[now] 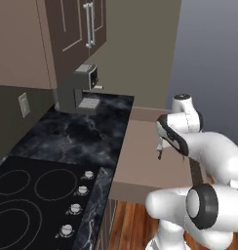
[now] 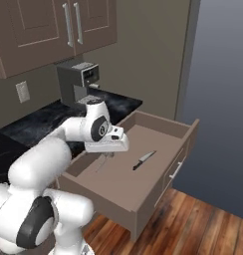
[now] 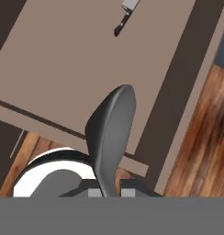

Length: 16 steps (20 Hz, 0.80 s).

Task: Pick up the metallic utensils from the counter and place them in the open drawer. Make sure not to pick up any wooden utensils.

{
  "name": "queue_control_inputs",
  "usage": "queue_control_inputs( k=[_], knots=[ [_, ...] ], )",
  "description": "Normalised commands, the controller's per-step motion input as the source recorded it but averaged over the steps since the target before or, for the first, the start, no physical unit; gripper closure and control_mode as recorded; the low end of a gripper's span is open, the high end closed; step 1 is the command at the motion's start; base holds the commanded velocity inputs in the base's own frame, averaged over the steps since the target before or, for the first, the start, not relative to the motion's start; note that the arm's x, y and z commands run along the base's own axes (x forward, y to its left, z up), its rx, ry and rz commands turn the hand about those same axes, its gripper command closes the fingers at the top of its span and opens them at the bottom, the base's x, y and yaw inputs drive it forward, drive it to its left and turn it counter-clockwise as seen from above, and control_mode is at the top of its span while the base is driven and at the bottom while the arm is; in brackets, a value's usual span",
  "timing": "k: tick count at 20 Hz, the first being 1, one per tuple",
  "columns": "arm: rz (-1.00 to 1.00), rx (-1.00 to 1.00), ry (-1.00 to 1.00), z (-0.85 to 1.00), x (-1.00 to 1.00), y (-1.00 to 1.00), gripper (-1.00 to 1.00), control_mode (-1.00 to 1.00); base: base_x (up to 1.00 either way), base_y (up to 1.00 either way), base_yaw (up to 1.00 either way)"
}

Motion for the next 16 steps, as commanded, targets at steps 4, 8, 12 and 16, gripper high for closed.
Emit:
queue_control_inputs(
  k=[4, 8, 12, 16],
  knots=[
    [0.0, 0.05, 0.1, -0.69, 0.91, -0.32, 1.0, -1.0, 0.0, 0.0, 0.0],
    [0.0, 0.08, 0.02, -0.65, 0.83, -0.42, 1.0, -1.0, 0.0, 0.0, 0.0],
    [0.0, 0.08, 0.11, -0.62, 0.9, -0.31, 1.0, -1.0, 0.0, 0.0, 0.0],
    [0.0, 0.02, 0.12, -0.61, 0.81, -0.05, 1.0, -1.0, 0.0, 0.0, 0.0]
  ],
)
